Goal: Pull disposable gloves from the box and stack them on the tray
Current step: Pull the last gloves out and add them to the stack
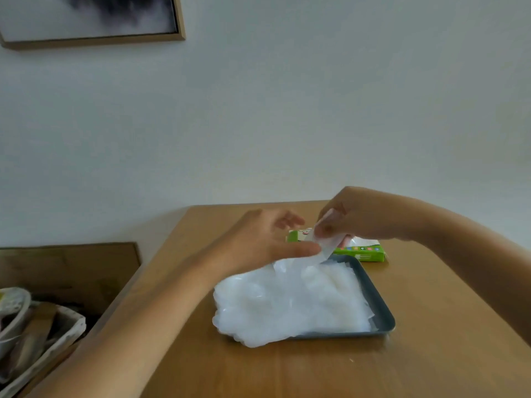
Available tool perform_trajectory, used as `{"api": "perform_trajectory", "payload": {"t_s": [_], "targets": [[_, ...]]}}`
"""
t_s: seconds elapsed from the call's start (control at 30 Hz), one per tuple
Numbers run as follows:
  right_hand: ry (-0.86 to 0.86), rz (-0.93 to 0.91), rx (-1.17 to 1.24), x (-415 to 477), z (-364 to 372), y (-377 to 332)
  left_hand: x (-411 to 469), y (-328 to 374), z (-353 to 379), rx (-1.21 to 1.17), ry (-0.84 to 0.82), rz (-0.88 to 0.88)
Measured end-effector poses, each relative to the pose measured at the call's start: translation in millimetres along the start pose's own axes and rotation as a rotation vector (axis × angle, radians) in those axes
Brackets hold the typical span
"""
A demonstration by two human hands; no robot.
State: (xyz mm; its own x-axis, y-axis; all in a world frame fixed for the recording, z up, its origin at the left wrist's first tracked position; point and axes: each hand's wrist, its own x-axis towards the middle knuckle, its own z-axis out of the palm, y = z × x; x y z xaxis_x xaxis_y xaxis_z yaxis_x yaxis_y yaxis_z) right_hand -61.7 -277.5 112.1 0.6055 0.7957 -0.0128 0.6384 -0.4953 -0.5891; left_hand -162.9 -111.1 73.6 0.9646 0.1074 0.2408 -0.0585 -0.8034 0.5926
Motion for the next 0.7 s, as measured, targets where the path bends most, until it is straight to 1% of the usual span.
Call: {"api": "perform_trajectory", "payload": {"t_s": [0.07, 0.1, 0.13, 0.2, 0.23, 0.33, 0.47, 0.53, 0.57, 0.63, 0.67, 0.7], "targets": [[0.008, -0.03, -0.062, -1, -8, -5, 5, 8, 14, 0.049, 0.009, 0.067], [0.017, -0.045, -0.095, -3, -12, -6, 7, 11, 19, 0.068, 0.043, 0.097], [0.019, -0.056, -0.122, -4, -16, -6, 8, 13, 23, 0.066, 0.097, 0.105], [0.002, -0.087, -0.144, -8, -23, -3, 9, 14, 25, -0.013, 0.177, 0.08], [-0.015, -0.095, -0.139, -11, -27, -1, 8, 16, 24, -0.075, 0.173, 0.071], [-0.075, -0.122, -0.146, -14, -36, 9, 5, 17, 17, -0.207, 0.074, 0.059], [-0.136, -0.127, -0.179, -16, -42, 20, 1, 17, 11, -0.355, -0.127, -0.041], [-0.212, -0.123, -0.23, -17, -47, 25, 0, 18, 9, -0.392, -0.194, -0.06], [-0.265, -0.119, -0.242, -18, -50, 28, 1, 18, 10, -0.398, -0.188, -0.057], [-0.352, -0.112, -0.223, -21, -54, 29, 2, 17, 11, -0.365, -0.12, -0.044], [-0.354, -0.107, -0.209, -21, -53, 28, 4, 18, 11, -0.347, -0.086, -0.038], [-0.317, -0.107, -0.204, -22, -49, 26, 5, 19, 12, -0.346, -0.06, -0.036]]}}
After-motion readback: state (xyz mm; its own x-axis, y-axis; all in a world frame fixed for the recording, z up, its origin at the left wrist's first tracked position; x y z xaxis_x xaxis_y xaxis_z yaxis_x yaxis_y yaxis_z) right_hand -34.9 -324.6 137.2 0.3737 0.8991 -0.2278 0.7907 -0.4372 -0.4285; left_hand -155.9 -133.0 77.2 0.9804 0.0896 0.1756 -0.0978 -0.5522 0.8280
